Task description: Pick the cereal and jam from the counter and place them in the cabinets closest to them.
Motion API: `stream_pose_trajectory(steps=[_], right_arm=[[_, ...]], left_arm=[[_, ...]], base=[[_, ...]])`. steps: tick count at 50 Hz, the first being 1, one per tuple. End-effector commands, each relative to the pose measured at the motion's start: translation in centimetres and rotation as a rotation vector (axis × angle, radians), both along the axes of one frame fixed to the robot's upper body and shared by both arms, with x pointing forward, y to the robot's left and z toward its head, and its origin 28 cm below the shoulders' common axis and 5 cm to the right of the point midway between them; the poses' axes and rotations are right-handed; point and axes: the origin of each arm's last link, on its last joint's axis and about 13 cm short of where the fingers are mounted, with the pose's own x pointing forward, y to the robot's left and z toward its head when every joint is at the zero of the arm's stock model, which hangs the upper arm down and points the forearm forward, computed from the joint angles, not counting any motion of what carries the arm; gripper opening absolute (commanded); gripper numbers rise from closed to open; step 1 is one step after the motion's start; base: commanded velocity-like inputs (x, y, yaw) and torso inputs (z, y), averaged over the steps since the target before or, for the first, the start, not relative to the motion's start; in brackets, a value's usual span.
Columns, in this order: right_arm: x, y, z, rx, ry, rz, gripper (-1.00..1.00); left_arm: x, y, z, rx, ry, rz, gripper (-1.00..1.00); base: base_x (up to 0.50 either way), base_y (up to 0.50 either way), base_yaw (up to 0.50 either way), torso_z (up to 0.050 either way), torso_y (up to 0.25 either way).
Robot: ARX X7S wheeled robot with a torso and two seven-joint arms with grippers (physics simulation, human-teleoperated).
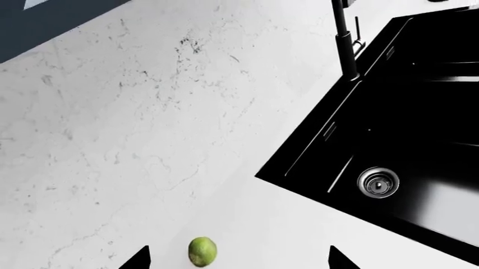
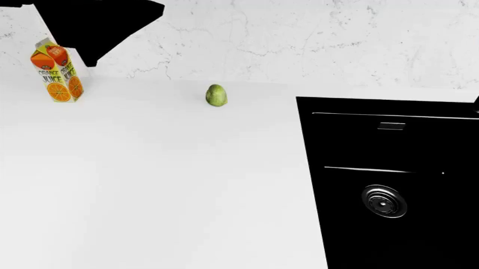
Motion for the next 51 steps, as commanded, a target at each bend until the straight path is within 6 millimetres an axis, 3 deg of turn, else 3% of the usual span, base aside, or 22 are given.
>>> stream_pose_trajectory(steps=[1, 23, 24, 25, 27, 33, 36, 51], right_arm=[[-0.9, -0.6, -2.9, 0.014, 0.074, 0.002, 1.0], [-1.4, -4.9, -7.7, 0.145, 0.152, -0.17, 1.0], [-1.4, -5.0, -7.9, 0.15, 0.152, -0.178, 1.0], [-1.5, -5.2, -8.0, 0.157, 0.152, -0.187, 1.0], [-1.7, -5.6, -8.3, 0.17, 0.149, -0.205, 1.0], [-2.3, -6.7, -8.9, 0.255, 0.111, -0.274, 1.0], [-2.6, -7.1, -9.3, 0.294, 0.093, -0.309, 1.0], [-4.2, -8.1, -7.6, 0.417, -0.054, -0.468, 1.0]], left_arm=[[-0.4, 0.2, 0.6, -0.009, -0.022, 0.004, 1.0], [-3.5, 4.5, -0.7, -0.019, -0.088, 0.066, 1.0], [-6.8, 7.4, 1.5, -0.043, -0.185, 0.228, 1.0], [-8.6, 9.4, 1.2, -0.068, -0.218, 0.343, 1.0], [-8.6, 8.9, 1.8, -0.068, -0.242, 0.397, 1.0], [-8.5, 5.3, -1.0, -0.089, -0.256, 0.469, 1.0], [-9.8, 3.8, -2.5, -0.069, -0.095, 0.184, 1.0], [-10.9, 4.6, -3.7, -0.096, -0.08, 0.239, 1.0]], base=[[0.0, 0.0, 0.0, 0.0, 0.0], [0.0, 0.0, 0.0, 0.0, 0.0], [0.0, 0.0, 0.0, 0.0, 0.0], [0.0, 0.0, 0.0, 0.0, 0.0], [0.0, 0.0, 0.0, 0.0, 0.0], [0.0, 0.0, 0.0, 0.0, 0.0], [0.0, 0.0, 0.0, 0.0, 0.0], [0.0, 0.0, 0.0, 0.0, 0.0]])
